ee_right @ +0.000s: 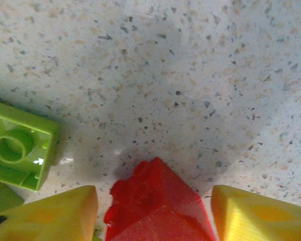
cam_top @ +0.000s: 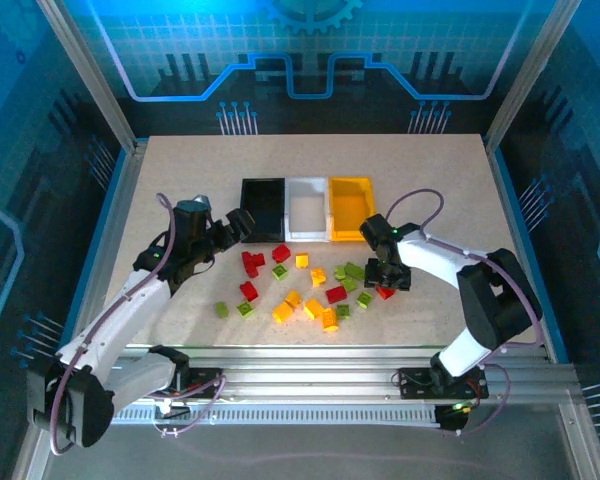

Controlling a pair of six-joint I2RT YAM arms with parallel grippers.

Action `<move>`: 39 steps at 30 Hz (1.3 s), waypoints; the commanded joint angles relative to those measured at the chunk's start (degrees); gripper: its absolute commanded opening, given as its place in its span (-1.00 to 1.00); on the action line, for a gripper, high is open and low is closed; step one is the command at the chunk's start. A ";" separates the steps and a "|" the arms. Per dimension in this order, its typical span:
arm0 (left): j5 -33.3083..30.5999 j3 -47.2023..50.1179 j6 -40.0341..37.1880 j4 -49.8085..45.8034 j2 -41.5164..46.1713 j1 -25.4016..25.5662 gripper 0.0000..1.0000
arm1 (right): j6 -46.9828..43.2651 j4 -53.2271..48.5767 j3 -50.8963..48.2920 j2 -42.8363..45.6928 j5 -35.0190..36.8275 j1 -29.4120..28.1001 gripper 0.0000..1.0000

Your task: Sort the legos into containers by color

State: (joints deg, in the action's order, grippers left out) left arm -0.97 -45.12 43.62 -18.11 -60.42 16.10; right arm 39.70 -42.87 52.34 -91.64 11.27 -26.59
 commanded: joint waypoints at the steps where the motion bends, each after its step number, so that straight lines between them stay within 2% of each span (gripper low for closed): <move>1: 1.14 1.07 0.70 0.46 -0.41 0.51 0.98 | 0.55 0.32 -0.88 -0.43 -0.96 0.02 0.12; 3: 1.16 1.07 0.68 0.45 -0.58 0.51 0.98 | 0.21 0.33 -1.01 -0.59 -0.92 0.05 0.08; 7: 1.31 1.26 0.86 0.70 -0.83 0.51 0.98 | -0.27 0.19 -1.03 0.26 0.00 0.13 -0.15; 11: 1.16 1.02 0.93 0.73 -0.91 0.51 0.98 | -1.41 -0.75 0.62 3.28 0.29 0.23 -0.29; 18: 0.85 1.10 0.78 0.37 -0.83 0.51 0.98 | -5.22 -3.69 11.70 6.74 0.77 0.05 -0.41; 23: 0.95 1.94 1.27 0.10 -0.49 0.60 0.98 | -7.36 -2.16 24.70 -0.19 2.20 0.75 -0.41; 28: 0.11 2.35 1.09 -1.63 0.05 1.03 0.98 | -7.74 -0.61 39.32 -13.18 5.51 1.36 -0.41; 35: -0.87 3.32 -0.26 -2.73 -0.34 1.89 0.98 | -6.12 -0.29 50.00 -27.32 5.37 3.03 -0.40; 37: -0.89 3.30 -0.59 -2.99 -1.00 2.34 0.98 | -6.22 -0.03 50.94 -29.01 5.17 2.95 -0.34; 39: -1.12 2.99 -1.07 -3.23 -1.68 3.06 0.98 | -5.79 -0.21 51.23 -29.78 5.05 3.09 -0.14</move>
State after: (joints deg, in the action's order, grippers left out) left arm -1.28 -42.48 43.59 -19.90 -61.28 17.93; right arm 33.30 -42.50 100.82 -120.95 15.66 -23.86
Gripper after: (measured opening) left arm 0.989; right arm 0.393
